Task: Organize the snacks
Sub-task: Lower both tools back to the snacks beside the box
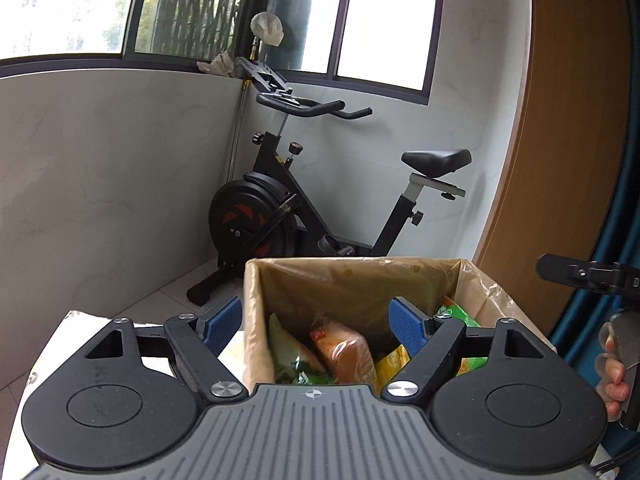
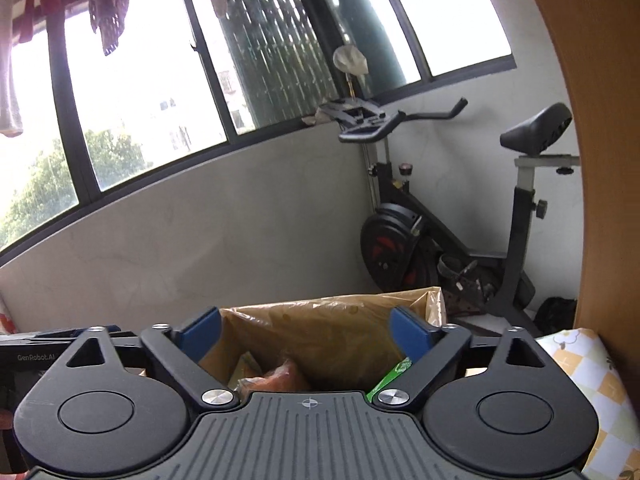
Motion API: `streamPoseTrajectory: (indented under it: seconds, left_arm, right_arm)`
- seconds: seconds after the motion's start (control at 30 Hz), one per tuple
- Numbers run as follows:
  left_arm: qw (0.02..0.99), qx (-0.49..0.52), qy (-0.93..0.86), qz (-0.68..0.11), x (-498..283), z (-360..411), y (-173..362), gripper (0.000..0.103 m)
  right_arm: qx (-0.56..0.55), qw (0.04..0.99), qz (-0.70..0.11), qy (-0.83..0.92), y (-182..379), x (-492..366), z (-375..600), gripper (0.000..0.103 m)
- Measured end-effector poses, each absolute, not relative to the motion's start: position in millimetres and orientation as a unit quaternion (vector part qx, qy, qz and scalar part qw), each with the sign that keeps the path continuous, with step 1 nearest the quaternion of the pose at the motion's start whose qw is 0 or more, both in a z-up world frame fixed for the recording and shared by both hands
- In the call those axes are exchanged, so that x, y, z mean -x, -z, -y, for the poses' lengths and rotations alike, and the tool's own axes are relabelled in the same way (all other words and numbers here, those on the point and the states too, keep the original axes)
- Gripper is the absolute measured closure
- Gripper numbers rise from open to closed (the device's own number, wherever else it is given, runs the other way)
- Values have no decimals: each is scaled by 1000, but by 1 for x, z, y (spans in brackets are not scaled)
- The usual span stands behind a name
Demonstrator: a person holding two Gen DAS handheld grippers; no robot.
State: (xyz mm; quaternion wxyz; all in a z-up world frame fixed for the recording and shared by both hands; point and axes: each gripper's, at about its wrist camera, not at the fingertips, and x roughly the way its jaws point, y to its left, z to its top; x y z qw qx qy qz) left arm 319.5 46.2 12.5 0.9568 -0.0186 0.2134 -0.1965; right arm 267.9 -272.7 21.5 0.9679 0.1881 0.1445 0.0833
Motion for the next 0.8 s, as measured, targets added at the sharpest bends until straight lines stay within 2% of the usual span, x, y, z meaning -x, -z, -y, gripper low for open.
streamPoseTrajectory:
  seconds: [0.1, 0.33, 0.57, 0.8]
  left_arm:
    - [961, 39, 172, -214, -301, -70, 0, 20]
    - [956, 107, 110, -249, -277, -115, 33, 20]
    - [954, 68, 103, -274, -257, -112, 70, 20]
    - [931, 93, 107, -335, -248, -101, 119, 22]
  right_arm:
    - [-172, 972, -138, -77, -13, -244, 268, 1]
    - [-151, 970, -173, -81, 26, -209, 241, 0]
    - [-143, 964, -210, -74, 80, -185, 209, 0]
    - [-79, 946, -297, -104, 128, -182, 171, 0]
